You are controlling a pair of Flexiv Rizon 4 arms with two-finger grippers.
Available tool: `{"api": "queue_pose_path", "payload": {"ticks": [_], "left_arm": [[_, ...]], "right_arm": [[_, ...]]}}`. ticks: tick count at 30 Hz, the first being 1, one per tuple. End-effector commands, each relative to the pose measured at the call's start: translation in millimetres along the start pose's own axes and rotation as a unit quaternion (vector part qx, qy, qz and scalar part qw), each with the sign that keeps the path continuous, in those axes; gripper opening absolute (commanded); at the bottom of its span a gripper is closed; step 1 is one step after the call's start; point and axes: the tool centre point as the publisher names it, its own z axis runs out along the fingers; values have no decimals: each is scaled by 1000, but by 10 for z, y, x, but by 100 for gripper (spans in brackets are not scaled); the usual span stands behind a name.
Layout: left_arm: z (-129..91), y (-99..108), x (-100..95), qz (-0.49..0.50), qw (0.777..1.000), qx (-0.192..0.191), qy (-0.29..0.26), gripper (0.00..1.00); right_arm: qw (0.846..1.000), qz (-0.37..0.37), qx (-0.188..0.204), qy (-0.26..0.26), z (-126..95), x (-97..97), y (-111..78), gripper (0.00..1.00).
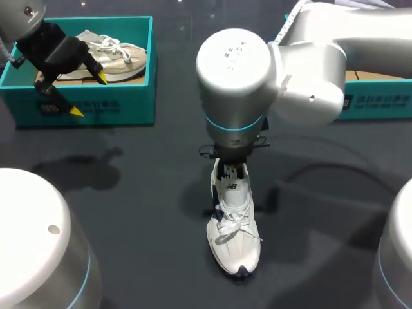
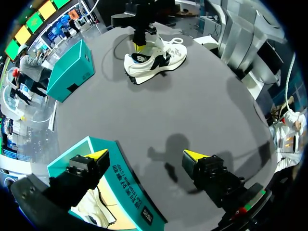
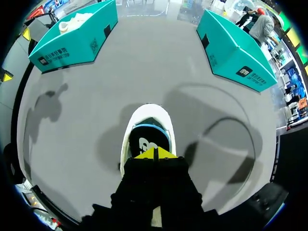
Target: Take the shoe out of the shoebox, open the shoe tongue, remove and reinsert the insole, then place the shoe into the shoebox
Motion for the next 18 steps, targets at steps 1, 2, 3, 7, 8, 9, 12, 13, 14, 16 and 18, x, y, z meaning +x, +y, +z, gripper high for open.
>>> {"api": "queue_pose_path", "payload": {"ticks": [1, 2, 3, 7, 8, 9, 12, 13, 14, 16, 18], "left_arm": [[-4, -2, 14, 0, 1000, -2, 0, 100], [-4, -2, 14, 0, 1000, -2, 0, 100], [-4, -2, 14, 0, 1000, -2, 0, 100], [-4, -2, 14, 0, 1000, -2, 0, 100], [-4, -2, 14, 0, 1000, -2, 0, 100], [-4, -2, 14, 0, 1000, -2, 0, 100], [-4, -2, 14, 0, 1000, -2, 0, 100], [-4, -2, 14, 0, 1000, -2, 0, 100], [-4, -2, 14, 0, 1000, -2, 0, 100], [-4, -2, 14, 0, 1000, -2, 0, 100], [-4, -2, 14, 0, 1000, -2, 0, 100]], "right_arm": [[999, -1, -9, -36, 115, 211, -36, 0], [999, -1, -10, -38, 129, 220, -40, 0], [999, -3, -16, -42, 147, 228, -46, 0], [998, -5, -23, -58, 241, 242, -60, 0], [998, -2, -21, -63, 285, 238, -57, 0], [998, -2, -20, -64, 322, 234, -60, 0], [998, -4, -12, -64, 444, 222, -61, 0], [998, -5, -10, -64, 473, 221, -64, 0], [998, -5, -6, -66, 506, 220, -66, 0], [998, -4, 1, -67, 558, 214, -72, 0], [998, -4, 6, -69, 601, 201, -79, 0]]}}
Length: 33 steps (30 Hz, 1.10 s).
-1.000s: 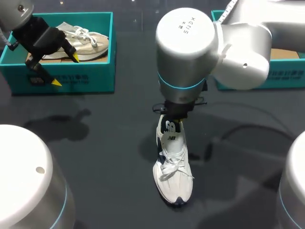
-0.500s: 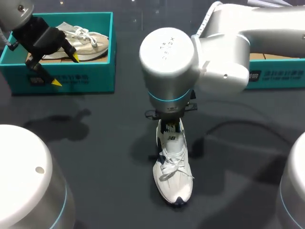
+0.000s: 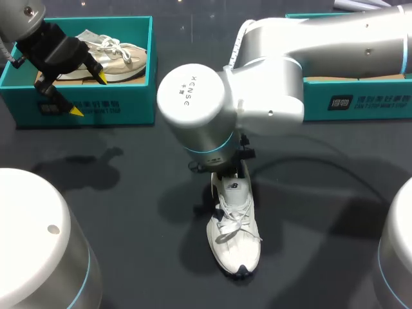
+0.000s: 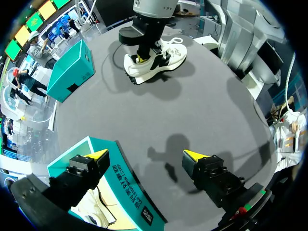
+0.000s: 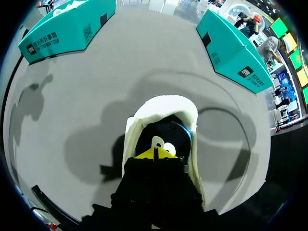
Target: Take the shoe out of the shoebox, open the shoe tongue, remove and reinsert the insole, then place the shoe into the shoebox
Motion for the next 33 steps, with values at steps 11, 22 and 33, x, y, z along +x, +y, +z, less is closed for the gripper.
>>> {"api": "queue_pose_path", "payload": {"ticks": [11, 22, 33], "left_arm": [[-4, -2, 14, 0, 1000, -2, 0, 100], [-4, -2, 14, 0, 1000, -2, 0, 100], [-4, -2, 14, 0, 1000, -2, 0, 100]], "right_arm": [[997, 14, -38, -63, -122, -43, -86, 0], [992, 21, -26, -123, -39, -256, -76, 0], [992, 23, -8, -121, 164, -317, -112, 0]]}}
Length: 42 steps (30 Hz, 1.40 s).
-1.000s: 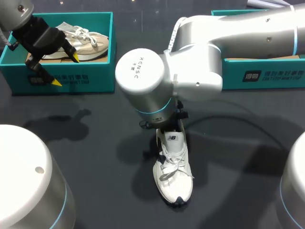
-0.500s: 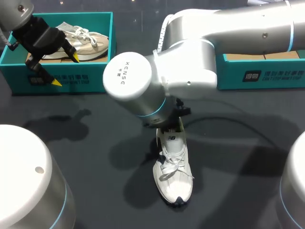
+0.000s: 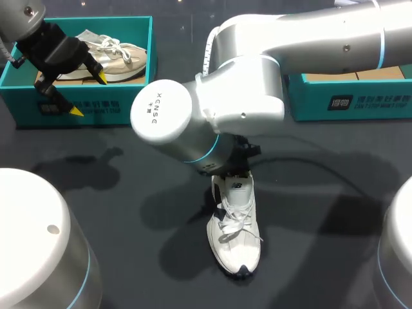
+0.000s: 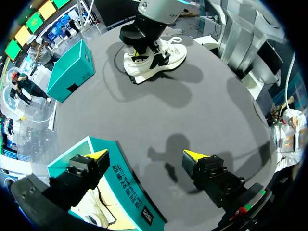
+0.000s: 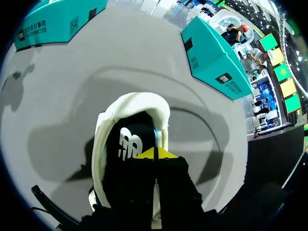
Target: Take the shoe out of the shoebox, open the shoe tongue, remove and reinsert the insole, then place the shoe into the shoebox
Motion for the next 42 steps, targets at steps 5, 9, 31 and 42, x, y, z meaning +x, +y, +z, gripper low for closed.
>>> {"api": "queue_pose_path", "payload": {"ticks": [5, 9, 31, 42], "left_arm": [[-4, -3, 14, 0, 1000, -2, 0, 100], [-4, -3, 14, 0, 1000, -2, 0, 100], [-4, -3, 14, 0, 1000, -2, 0, 100], [-4, -3, 14, 0, 1000, -2, 0, 100]], "right_arm": [[998, 56, 21, 9, 281, 164, -103, 0], [998, 48, 32, 22, 360, 224, -118, 0], [998, 56, 16, -6, 306, 138, -145, 0], [996, 36, 44, 72, 438, 231, -194, 0]]}}
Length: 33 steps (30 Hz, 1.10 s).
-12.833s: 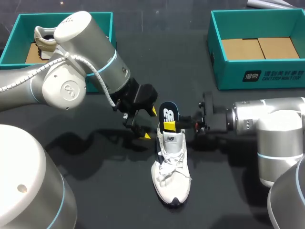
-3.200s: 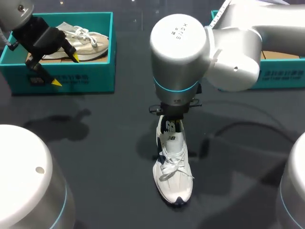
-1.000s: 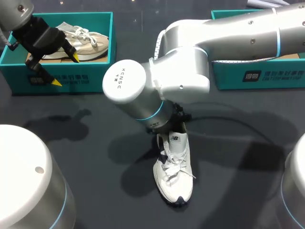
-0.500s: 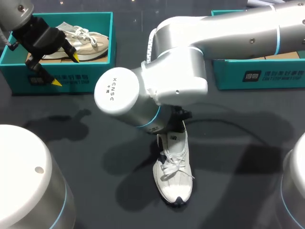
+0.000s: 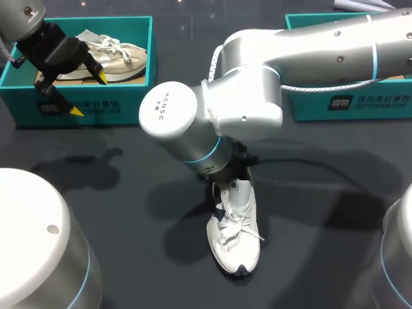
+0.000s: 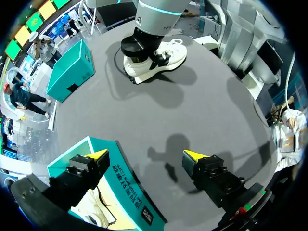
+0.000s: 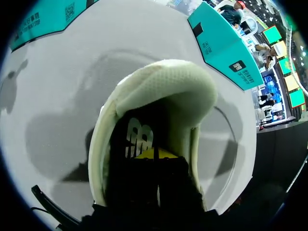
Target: Take the shoe out of the shoebox, open the shoe tongue, remove and reinsert the insole, then place the shoe into the shoebox
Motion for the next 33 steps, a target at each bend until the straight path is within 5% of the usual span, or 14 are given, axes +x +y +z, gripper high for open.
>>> {"api": "queue_pose_path", "payload": {"ticks": [1, 12, 22, 33], "left_arm": [[-4, -3, 14, 0, 1000, -2, -1, 100], [-4, -3, 14, 0, 1000, -2, -1, 100], [-4, -3, 14, 0, 1000, -2, -1, 100], [-4, -3, 14, 0, 1000, -2, -1, 100]], "right_arm": [[999, 13, 7, 47, 105, 7, -75, 0], [996, -1, -39, 77, -329, -1, 56, 0], [998, -10, -28, 50, 37, 90, 200, 0], [995, -11, 21, 94, 194, 212, 35, 0]]}}
